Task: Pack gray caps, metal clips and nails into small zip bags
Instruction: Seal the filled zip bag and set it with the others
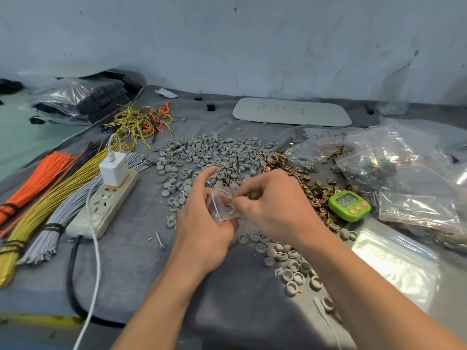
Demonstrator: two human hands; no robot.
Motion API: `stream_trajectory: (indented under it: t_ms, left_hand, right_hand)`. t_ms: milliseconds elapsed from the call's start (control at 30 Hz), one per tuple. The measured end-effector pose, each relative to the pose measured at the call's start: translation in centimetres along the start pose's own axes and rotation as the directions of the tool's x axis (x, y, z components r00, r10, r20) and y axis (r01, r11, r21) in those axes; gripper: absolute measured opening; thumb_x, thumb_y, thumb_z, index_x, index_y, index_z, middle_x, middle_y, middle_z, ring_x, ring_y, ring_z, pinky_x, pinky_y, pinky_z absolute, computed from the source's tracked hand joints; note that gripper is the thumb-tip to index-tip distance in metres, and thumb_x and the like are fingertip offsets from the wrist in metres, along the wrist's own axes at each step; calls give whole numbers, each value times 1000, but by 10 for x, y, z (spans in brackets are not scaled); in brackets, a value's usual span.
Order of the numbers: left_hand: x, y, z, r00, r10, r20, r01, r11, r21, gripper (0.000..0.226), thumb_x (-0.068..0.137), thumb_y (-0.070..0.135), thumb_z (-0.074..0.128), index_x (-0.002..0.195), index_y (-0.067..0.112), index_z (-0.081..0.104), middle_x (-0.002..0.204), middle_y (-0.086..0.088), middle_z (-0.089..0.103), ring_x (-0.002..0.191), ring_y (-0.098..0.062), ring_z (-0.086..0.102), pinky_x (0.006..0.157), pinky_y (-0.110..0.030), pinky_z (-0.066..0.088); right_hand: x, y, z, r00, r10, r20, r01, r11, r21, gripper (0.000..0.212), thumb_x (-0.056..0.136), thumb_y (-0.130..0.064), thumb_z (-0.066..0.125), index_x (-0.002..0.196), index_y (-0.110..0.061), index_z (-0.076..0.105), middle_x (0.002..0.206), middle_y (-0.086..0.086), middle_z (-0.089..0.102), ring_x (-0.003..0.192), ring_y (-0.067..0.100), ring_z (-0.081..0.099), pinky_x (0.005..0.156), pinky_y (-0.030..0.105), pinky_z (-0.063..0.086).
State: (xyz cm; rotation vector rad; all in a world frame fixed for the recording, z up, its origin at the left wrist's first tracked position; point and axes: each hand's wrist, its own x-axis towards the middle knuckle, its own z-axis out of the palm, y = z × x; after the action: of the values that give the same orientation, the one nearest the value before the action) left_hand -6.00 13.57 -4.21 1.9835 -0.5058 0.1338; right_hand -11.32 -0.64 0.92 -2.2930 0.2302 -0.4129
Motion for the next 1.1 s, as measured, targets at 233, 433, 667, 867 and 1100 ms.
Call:
stream_trajectory:
  t_ms: [233, 433, 667, 867, 1100]
  left_hand:
    - [1, -3, 1, 999, 18, -37, -19, 1000, -20, 92, 73, 7, 79, 143, 52, 39, 96, 25, 66, 89, 3, 64, 79, -17, 45]
    - [1, -3, 0, 999, 33, -29, -33, 999, -17, 92, 74, 5, 78, 144, 49, 39, 97, 28, 64, 89, 2, 64, 84, -23, 50]
    - [-1, -5, -3, 999, 23, -38, -23, 1000, -9, 93, 74, 8, 79, 144, 54, 38, 101, 29, 64, 89, 5, 64, 78, -19, 50]
    - [0, -4, -4, 998, -38, -47, 37, 999, -23, 93, 76, 11, 81, 146, 52, 35, 98, 27, 63, 86, -8, 67, 86, -49, 58]
    - [0, -3, -1, 1000, -8, -1, 7, 999, -38, 96, 72, 19, 88, 147, 48, 35, 97, 16, 68, 89, 2, 64, 81, -21, 47]
  right_hand:
    - [17, 35, 3, 969, 215, -118, -241, 927, -289, 14, 95, -23, 68, 97, -30, 80, 98, -6, 77, 82, 14, 69, 90, 37, 58]
    - [20, 47, 24, 972, 202, -116, -233, 849, -474, 13, 93, -42, 71, 96, -30, 76, 99, -6, 72, 110, 22, 56, 107, 43, 33]
    - [19, 28, 17, 981, 128, -143, -182, 857, -482, 12, 96, -29, 68, 88, -27, 76, 95, -4, 71, 106, 23, 59, 106, 41, 33]
    - [-1, -5, -14, 976, -138, -169, 103, 974, -202, 10, 84, -25, 82, 76, -29, 78, 77, -15, 67, 84, 10, 57, 92, 32, 40]
    - [-9, -19, -2, 935, -353, 29, 339, 865, -369, 7, 87, -27, 78, 84, -31, 83, 79, -9, 69, 87, 14, 52, 96, 29, 33]
